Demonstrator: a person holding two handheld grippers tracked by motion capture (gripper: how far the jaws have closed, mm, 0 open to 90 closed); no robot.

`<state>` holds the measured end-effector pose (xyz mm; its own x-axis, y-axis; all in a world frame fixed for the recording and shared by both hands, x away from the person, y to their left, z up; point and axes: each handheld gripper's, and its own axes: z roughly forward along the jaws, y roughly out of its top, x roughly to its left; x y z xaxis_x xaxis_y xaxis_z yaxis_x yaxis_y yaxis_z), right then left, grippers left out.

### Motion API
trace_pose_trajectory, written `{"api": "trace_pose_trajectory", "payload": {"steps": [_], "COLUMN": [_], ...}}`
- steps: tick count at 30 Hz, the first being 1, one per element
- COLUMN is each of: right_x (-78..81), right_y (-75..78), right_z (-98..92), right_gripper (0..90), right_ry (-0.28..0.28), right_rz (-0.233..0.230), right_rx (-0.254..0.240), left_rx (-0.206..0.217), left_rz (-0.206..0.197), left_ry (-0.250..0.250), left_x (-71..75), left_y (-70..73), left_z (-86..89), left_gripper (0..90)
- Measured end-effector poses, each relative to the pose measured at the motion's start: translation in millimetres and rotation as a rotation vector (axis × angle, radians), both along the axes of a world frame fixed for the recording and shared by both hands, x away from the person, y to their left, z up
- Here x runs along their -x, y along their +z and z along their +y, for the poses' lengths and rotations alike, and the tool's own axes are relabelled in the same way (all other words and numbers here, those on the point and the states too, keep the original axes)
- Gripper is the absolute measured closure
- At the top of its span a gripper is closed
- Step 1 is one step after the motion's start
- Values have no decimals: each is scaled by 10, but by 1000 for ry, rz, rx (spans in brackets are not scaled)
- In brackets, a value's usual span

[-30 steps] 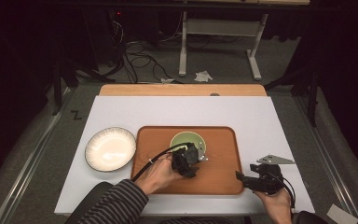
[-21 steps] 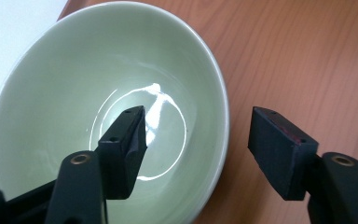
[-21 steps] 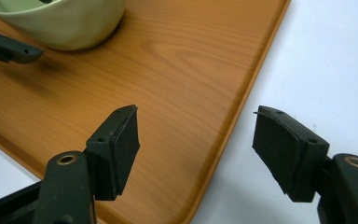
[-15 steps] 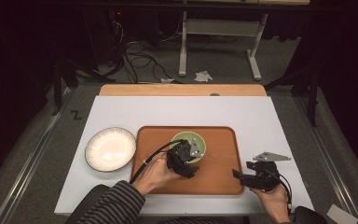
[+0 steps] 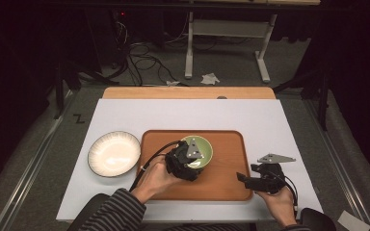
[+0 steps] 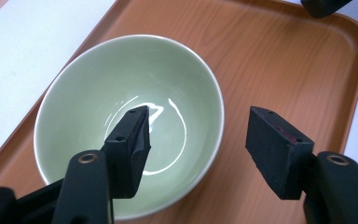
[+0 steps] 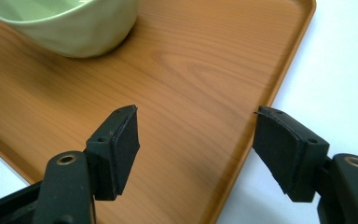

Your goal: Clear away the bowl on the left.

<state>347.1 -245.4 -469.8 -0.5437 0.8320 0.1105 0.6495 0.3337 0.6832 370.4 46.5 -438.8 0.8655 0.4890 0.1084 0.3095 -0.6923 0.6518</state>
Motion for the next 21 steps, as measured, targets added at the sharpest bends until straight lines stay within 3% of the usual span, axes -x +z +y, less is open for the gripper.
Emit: {"api": "trace_pose_trajectory", "payload": {"steps": [16, 21], "right_x": [-106, -132], "right_y": [-5, -6], "right_z": [75, 99], "right_gripper": [337, 348], "right_ry": [30, 45], "right_rz": [7, 6], "right_rx": [-8, -9], "left_rx": [37, 67], "left_rz": [2, 28], "left_ry": [73, 86], "left_x": [26, 32], "left_y": [84, 92], "left_z": [257, 316], "left_gripper": [394, 387]}}
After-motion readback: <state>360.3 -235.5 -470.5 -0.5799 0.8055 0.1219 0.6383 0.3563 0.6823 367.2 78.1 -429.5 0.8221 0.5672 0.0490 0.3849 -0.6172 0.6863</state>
